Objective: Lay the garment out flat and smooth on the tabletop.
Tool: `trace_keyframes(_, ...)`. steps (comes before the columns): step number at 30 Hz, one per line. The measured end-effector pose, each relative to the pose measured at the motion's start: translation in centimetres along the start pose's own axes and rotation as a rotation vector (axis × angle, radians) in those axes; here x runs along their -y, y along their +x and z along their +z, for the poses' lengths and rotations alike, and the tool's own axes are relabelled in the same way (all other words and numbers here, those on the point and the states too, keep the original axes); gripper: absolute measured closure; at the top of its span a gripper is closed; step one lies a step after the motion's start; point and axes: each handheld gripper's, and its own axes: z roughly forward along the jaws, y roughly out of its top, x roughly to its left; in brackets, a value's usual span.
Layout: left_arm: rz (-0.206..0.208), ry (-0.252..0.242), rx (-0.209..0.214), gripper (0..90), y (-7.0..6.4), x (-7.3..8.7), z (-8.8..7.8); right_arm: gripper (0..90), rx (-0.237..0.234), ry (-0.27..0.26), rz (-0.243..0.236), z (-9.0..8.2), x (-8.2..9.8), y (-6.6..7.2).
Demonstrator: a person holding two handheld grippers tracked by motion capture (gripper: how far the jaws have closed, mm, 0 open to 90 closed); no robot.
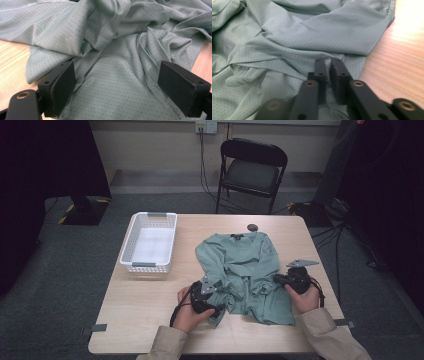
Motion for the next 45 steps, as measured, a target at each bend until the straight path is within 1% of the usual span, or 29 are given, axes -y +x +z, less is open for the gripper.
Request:
trace_keyframes(2, -0.001, 0.000, 0.000, 14.1, 0.0, 0.0, 0.0, 87.6, -0.015, -0.019, 0.007, -0.3, 0.0, -0.1)
trace_keyframes(5, -0.001, 0.000, 0.001, 14.1, 0.0, 0.0, 0.0, 87.8, -0.009, -0.026, -0.013, -0.8, -0.1, -0.2)
trace_keyframes(8, -0.001, 0.001, 0.001, 14.1, 0.0, 0.0, 0.0, 88.2, -0.003, -0.047, -0.015, -1.6, -0.2, -0.4)
trace_keyframes(11, 0.001, 0.001, 0.003, 14.1, 0.1, 0.0, 0.0, 88.6, 0.008, -0.053, -0.019, -2.3, 0.0, -0.8)
trace_keyframes(13, 0.001, 0.001, 0.002, 14.1, 0.0, 0.0, 0.0, 88.6, 0.006, -0.053, -0.021, -2.4, 0.1, -0.9)
trace_keyframes(14, 0.000, 0.001, 0.002, 14.1, 0.0, 0.0, 0.0, 88.6, 0.016, -0.054, -0.028, -2.7, 0.2, -1.1)
trace_keyframes(20, 0.001, 0.001, 0.003, 14.2, 0.1, 0.0, 0.0, 88.6, 0.025, -0.062, -0.030, -3.3, 0.2, -1.5)
trace_keyframes(22, 0.000, 0.001, 0.003, 14.1, 0.1, 0.0, 0.0, 88.7, 0.033, -0.066, -0.024, -3.7, 0.2, -1.8)
trace_keyframes(24, 0.000, 0.001, 0.003, 14.2, 0.1, 0.0, 0.0, 88.6, 0.042, -0.071, -0.017, -4.3, 0.2, -2.4)
trace_keyframes(26, 0.001, 0.001, 0.003, 14.2, 0.1, 0.0, 0.0, 88.7, 0.053, -0.070, -0.022, -4.7, 0.2, -2.9)
trace_keyframes(27, 0.001, 0.001, 0.003, 14.2, 0.1, 0.0, 0.0, 88.7, 0.053, -0.070, -0.022, -4.7, 0.2, -2.9)
trace_keyframes(28, 0.001, 0.001, 0.003, 14.2, 0.1, 0.0, 0.0, 88.6, 0.062, -0.072, -0.025, -5.0, 0.4, -3.3)
trace_keyframes(29, 0.000, 0.001, 0.004, 14.2, 0.1, 0.0, 0.0, 88.6, 0.079, -0.073, -0.036, -5.2, 0.5, -3.4)
trace_keyframes(31, 0.000, 0.001, 0.005, 14.2, 0.1, 0.0, 0.0, 88.6, 0.087, -0.075, -0.040, -5.4, 0.5, -3.5)
trace_keyframes(33, -0.001, 0.000, 0.006, 14.2, 0.1, 0.0, 0.0, 88.6, 0.069, -0.080, -0.020, -5.5, 0.6, -3.7)
trace_keyframes(35, 0.000, 0.001, 0.007, 14.2, 0.1, 0.0, 0.0, 88.6, 0.076, -0.080, -0.019, -5.4, 0.6, -3.9)
trace_keyframes(36, 0.000, 0.001, 0.006, 14.2, 0.1, 0.0, 0.0, 88.6, 0.072, -0.082, -0.007, -5.4, 0.7, -4.1)
trace_keyframes(40, -0.001, 0.000, 0.008, 14.2, 0.1, 0.0, 0.0, 88.6, 0.064, -0.088, 0.005, -5.6, 0.8, -4.6)
trace_keyframes(41, -0.001, 0.000, 0.008, 14.2, 0.1, 0.0, 0.0, 88.6, 0.054, -0.094, 0.020, -5.9, 0.9, -5.0)
trace_keyframes(42, 0.000, 0.001, 0.008, 14.2, 0.1, 0.0, 0.0, 88.6, 0.054, -0.094, 0.020, -5.9, 0.9, -5.0)
trace_keyframes(43, -0.001, 0.000, 0.008, 14.2, 0.1, 0.0, 0.0, 88.6, 0.057, -0.094, 0.022, -6.0, 0.9, -5.2)
trace_keyframes(44, 0.000, 0.001, 0.008, 14.2, 0.1, 0.0, 0.0, 88.6, 0.057, -0.099, 0.036, -6.4, 1.0, -5.8)
trace_keyframes(45, -0.001, 0.000, 0.008, 14.2, 0.1, 0.0, 0.0, 88.6, 0.057, -0.099, 0.036, -6.4, 1.0, -5.8)
